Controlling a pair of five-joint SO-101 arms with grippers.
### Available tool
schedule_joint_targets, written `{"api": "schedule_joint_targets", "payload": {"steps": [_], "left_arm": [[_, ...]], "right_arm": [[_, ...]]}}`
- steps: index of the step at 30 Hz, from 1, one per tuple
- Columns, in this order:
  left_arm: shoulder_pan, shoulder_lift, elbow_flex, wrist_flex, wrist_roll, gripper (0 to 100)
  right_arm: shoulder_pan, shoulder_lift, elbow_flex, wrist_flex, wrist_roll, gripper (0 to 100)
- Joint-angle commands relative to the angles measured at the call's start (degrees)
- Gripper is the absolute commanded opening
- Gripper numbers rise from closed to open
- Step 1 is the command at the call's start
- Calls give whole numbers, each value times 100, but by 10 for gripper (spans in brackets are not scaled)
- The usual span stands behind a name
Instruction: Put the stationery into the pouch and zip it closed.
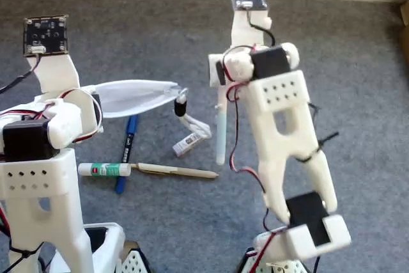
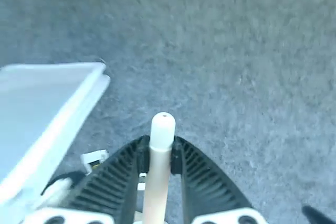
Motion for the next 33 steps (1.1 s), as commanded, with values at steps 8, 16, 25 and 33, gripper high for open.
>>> {"api": "schedule_joint_targets", "payload": {"steps": [8,16,25,33], "left_arm": [[189,57,-207,-167,809,7],[189,75,-277,-255,1108,7],[198,75,-215,-387,1116,7],[198,75,-215,-387,1116,7]], "right_arm": [[-330,-1666,-690,-295,-53,5],[-980,-2325,-840,-998,-35,5],[-1358,-2571,-813,-1947,-62,5],[-1376,-2651,-215,-2800,-97,5]]}}
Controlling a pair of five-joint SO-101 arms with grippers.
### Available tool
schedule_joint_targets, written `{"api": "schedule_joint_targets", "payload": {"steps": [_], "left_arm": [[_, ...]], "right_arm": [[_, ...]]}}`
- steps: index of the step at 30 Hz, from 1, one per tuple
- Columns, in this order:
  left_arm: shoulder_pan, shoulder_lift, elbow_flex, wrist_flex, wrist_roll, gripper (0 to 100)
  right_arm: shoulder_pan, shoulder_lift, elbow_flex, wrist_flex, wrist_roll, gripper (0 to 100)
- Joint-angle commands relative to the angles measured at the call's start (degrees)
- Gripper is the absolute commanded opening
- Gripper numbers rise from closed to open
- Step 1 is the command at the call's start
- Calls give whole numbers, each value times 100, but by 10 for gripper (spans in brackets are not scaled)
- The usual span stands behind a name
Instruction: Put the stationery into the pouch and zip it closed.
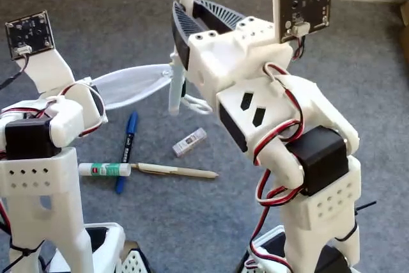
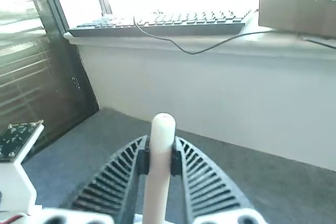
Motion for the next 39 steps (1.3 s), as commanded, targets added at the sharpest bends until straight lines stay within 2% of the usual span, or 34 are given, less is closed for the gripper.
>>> {"api": "schedule_joint_targets", "payload": {"steps": [1,4,12,18,22,30,39], "left_arm": [[154,57,-207,-158,53,7],[154,57,-207,-158,53,7],[154,57,-198,-158,53,7],[154,57,-198,-158,53,7],[154,57,-198,-149,53,7],[154,57,-198,-149,53,7],[145,57,-198,-149,53,7]], "right_arm": [[-66,-303,418,-690,-202,5],[-57,-585,1270,-1622,-510,5],[-57,-1490,3767,-4479,-510,5],[-66,-1499,4708,-5701,-510,5],[-198,-1499,5059,-6105,-422,5],[-884,-1490,5947,-6853,1152,5],[-971,-1499,6123,-6791,1670,10]]}}
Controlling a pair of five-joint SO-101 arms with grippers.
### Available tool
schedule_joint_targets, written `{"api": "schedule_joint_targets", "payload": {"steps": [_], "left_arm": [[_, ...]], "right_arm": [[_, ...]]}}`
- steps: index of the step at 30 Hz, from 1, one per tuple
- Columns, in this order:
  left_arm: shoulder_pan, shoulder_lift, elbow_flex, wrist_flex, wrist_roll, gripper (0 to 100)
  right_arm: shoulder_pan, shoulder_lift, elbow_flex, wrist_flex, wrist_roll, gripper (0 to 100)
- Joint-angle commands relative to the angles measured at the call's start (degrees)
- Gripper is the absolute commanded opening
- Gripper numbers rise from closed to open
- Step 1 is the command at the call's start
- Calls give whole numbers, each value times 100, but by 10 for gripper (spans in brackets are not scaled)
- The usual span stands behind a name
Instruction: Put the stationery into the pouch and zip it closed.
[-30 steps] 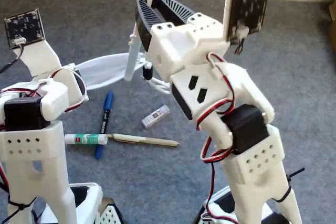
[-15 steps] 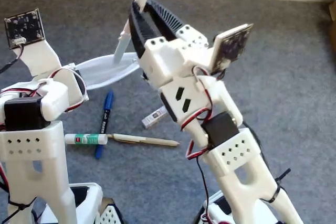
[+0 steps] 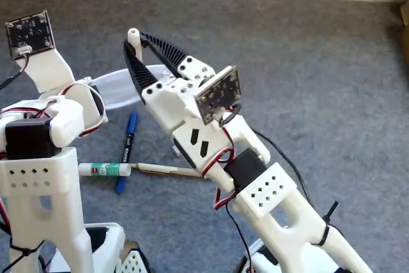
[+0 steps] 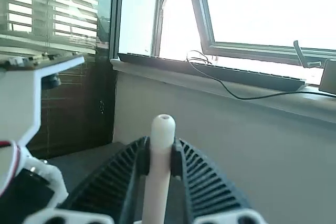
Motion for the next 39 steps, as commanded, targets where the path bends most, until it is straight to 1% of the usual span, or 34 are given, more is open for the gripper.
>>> {"api": "schedule_joint_targets", "payload": {"steps": [1,4,7,9,22,25,29,32,36,39], "left_arm": [[136,57,-198,-132,53,7],[136,57,-198,-132,44,7],[136,57,-136,-149,44,7],[136,57,-110,-167,44,7],[57,22,-127,-141,26,7],[-338,-4,-207,-132,26,7],[-822,13,-347,-132,26,7],[-1059,4,-356,-123,26,7],[-1209,4,-356,-97,26,7],[-1200,4,-356,-9,26,7]], "right_arm": [[-57,-215,-84,57,220,11],[-66,-233,-127,1015,246,70],[-57,-251,-453,1490,167,135],[-57,-259,-576,1710,167,139],[-13,-268,-796,2009,167,139],[136,-207,-1385,2870,141,139],[207,-198,-2308,4171,-413,139],[224,-198,-2888,4936,-536,139],[251,-198,-3327,5481,-554,139],[251,-189,-3380,5578,-554,139]]}}
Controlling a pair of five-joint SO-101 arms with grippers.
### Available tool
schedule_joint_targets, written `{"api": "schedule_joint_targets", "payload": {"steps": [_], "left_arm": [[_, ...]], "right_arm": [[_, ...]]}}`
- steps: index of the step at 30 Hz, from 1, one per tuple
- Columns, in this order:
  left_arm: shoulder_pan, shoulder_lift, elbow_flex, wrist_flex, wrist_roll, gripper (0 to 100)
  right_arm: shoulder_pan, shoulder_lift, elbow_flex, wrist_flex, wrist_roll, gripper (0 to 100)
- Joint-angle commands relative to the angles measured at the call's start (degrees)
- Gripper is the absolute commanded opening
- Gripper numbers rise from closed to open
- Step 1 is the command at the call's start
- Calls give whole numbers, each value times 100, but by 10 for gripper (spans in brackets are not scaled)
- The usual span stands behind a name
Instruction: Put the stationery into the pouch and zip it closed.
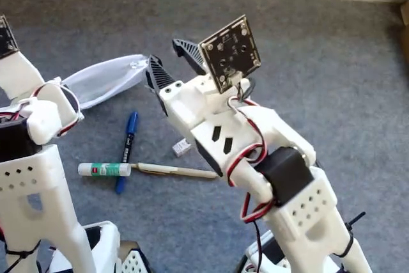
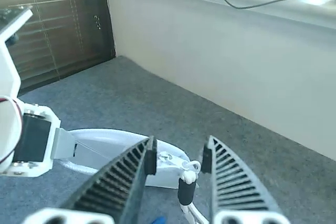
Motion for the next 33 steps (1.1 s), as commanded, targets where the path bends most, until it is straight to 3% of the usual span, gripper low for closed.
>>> {"api": "schedule_joint_targets", "payload": {"steps": [1,7,19,30,33], "left_arm": [[-101,-40,-347,9,18,7],[-101,-40,-312,44,18,7],[-101,-40,-312,44,18,7],[-101,-40,-303,44,18,7],[-101,-40,-303,53,18,7]], "right_arm": [[84,-84,-391,66,-70,139],[136,637,-804,444,-88,139],[585,1807,-2457,2185,-571,139],[585,2176,-2466,2334,-607,139],[585,2185,-2466,2545,-993,139]]}}
